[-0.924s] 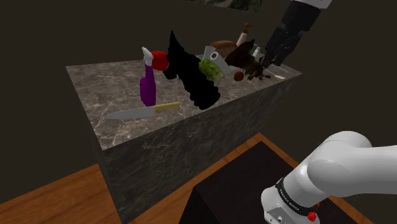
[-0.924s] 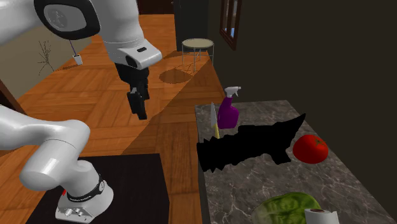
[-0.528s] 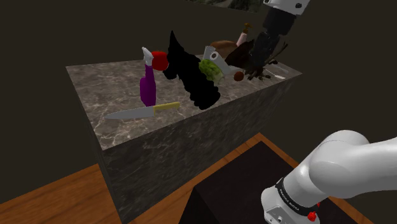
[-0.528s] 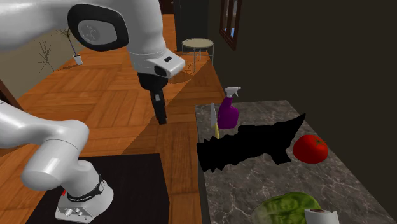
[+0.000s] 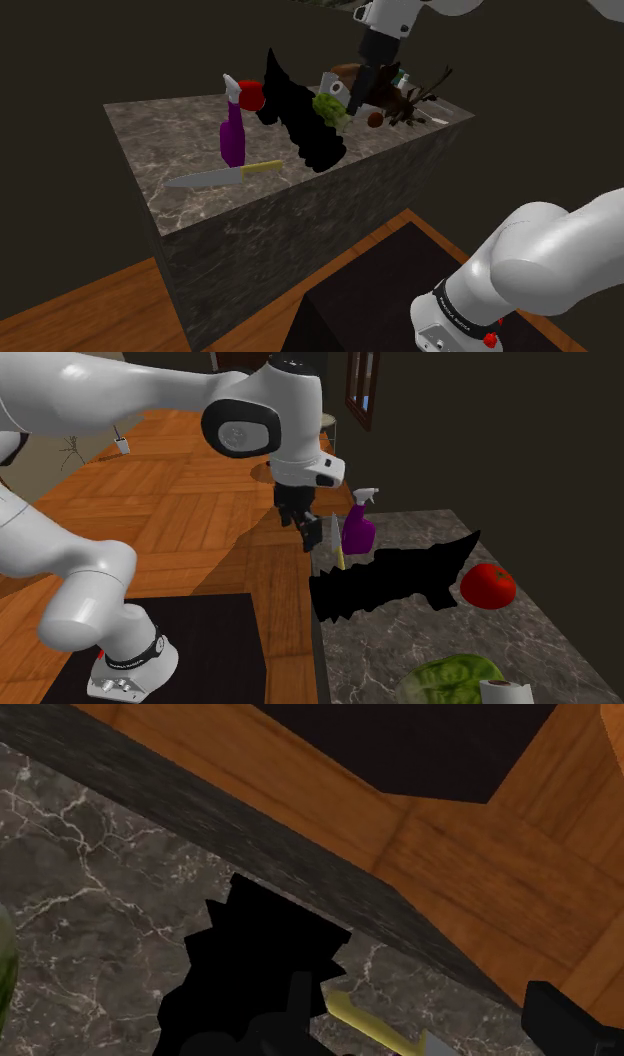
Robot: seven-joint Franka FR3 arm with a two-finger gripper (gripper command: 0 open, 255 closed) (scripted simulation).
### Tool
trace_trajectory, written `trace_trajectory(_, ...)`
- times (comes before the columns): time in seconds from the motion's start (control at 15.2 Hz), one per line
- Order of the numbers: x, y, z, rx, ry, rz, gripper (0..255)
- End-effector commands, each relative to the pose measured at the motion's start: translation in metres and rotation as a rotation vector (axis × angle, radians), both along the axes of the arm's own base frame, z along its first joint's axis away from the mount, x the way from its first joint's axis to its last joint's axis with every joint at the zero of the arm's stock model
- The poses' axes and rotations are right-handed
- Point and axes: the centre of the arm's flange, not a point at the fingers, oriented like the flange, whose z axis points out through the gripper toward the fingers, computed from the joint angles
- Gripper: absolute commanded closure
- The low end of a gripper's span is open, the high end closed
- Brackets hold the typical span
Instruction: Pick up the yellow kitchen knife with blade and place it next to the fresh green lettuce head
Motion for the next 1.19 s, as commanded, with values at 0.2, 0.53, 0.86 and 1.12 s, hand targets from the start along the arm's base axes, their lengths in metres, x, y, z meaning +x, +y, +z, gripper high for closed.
trace_trajectory(0.2, 0.050, 0.031, -0.034, 0.014, -0.001, 0.197, 0)
trace_trajectory(0.53, 0.094, 0.073, -0.065, 0.029, -0.002, 0.391, 0)
trace_trajectory(0.86, 0.129, 0.122, -0.095, 0.043, -0.003, 0.584, 0)
trace_trajectory(1.12, 0.150, 0.166, -0.119, 0.055, -0.003, 0.739, 0)
